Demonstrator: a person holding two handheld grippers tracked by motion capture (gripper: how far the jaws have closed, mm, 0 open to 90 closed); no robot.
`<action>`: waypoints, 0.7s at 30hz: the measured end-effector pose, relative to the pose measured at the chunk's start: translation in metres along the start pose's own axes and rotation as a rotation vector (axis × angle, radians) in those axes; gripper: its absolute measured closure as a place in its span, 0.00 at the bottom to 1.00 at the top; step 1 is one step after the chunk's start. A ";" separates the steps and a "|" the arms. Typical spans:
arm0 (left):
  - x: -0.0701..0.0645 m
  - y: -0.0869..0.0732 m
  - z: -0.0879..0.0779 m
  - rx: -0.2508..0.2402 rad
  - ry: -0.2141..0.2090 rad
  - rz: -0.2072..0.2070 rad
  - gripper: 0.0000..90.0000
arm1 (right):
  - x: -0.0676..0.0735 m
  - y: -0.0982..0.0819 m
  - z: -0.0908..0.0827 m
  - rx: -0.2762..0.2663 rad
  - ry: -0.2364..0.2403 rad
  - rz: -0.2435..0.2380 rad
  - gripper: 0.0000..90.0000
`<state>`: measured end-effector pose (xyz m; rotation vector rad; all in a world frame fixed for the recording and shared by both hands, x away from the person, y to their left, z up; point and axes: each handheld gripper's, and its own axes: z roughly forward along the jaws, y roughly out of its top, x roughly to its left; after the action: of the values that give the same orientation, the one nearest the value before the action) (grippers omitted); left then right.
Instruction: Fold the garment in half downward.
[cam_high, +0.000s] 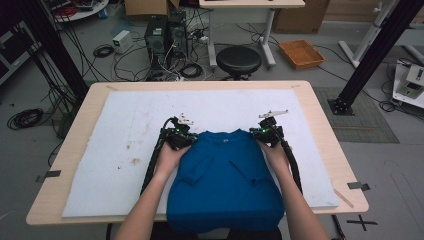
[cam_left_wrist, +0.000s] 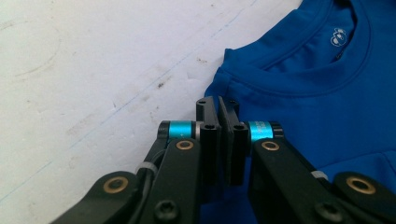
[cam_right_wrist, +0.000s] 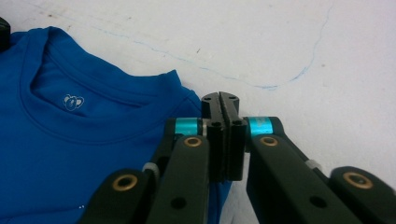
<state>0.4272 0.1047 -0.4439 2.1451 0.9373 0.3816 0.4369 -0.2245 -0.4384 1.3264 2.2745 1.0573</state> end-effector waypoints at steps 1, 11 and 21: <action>0.000 0.000 0.000 -0.004 0.001 0.000 0.97 | 0.000 0.000 0.000 -0.005 0.001 -0.003 1.00; 0.005 -0.001 -0.002 -0.030 -0.025 -0.032 0.97 | -0.003 0.000 0.005 0.007 0.028 0.004 0.87; 0.007 -0.001 -0.004 -0.045 -0.016 -0.029 0.97 | 0.001 0.002 0.007 0.003 0.006 -0.037 0.99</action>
<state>0.4299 0.1123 -0.4419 2.0888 0.9409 0.3667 0.4413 -0.2206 -0.4416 1.2788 2.2969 1.0467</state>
